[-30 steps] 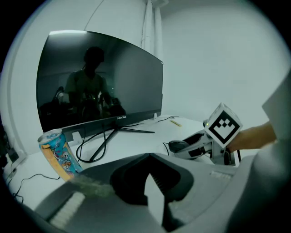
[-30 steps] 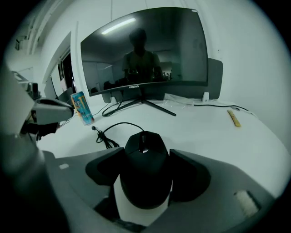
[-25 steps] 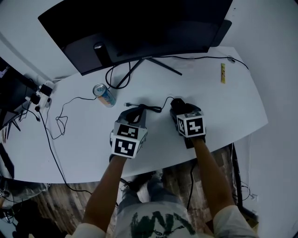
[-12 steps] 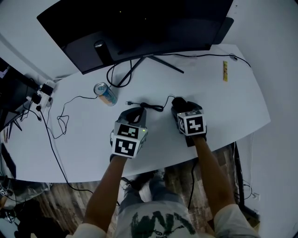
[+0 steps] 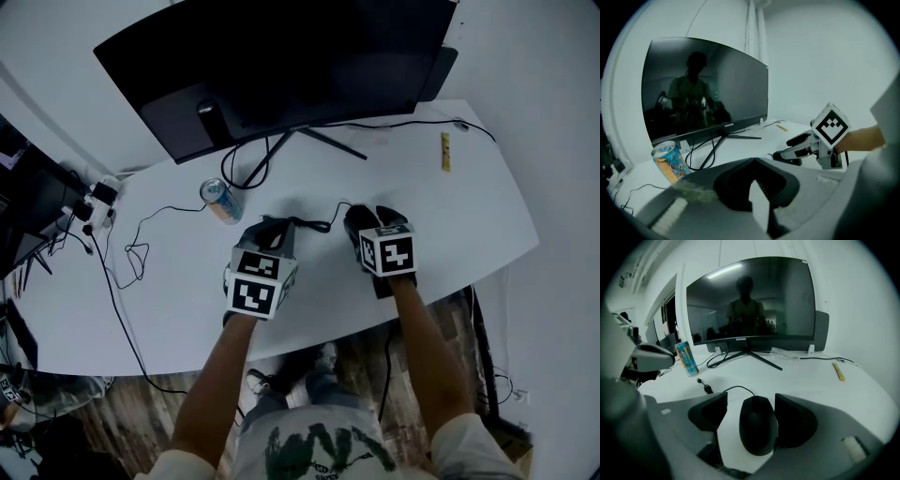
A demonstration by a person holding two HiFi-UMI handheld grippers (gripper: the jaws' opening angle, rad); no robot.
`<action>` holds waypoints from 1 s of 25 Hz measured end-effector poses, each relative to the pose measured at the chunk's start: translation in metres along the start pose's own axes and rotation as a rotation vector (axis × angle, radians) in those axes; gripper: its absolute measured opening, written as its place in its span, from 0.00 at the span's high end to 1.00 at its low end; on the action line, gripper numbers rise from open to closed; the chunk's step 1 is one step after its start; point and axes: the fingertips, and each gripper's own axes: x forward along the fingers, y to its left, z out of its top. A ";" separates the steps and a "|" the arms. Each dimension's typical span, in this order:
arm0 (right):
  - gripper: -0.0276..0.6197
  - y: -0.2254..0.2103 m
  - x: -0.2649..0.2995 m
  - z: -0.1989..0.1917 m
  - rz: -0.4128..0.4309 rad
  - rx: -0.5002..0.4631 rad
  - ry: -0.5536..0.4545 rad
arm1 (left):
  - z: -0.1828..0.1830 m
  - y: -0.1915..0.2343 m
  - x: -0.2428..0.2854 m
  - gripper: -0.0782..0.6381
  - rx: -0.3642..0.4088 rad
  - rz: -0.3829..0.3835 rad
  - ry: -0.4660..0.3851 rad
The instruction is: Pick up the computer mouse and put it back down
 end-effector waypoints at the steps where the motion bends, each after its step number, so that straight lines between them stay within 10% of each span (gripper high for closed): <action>1: 0.47 0.003 -0.005 0.005 0.001 0.002 -0.014 | 0.006 0.001 -0.003 0.89 0.001 0.001 -0.019; 25: 0.86 0.078 -0.156 0.117 -0.047 -0.032 -0.357 | 0.080 0.046 -0.124 0.89 -0.001 0.040 -0.246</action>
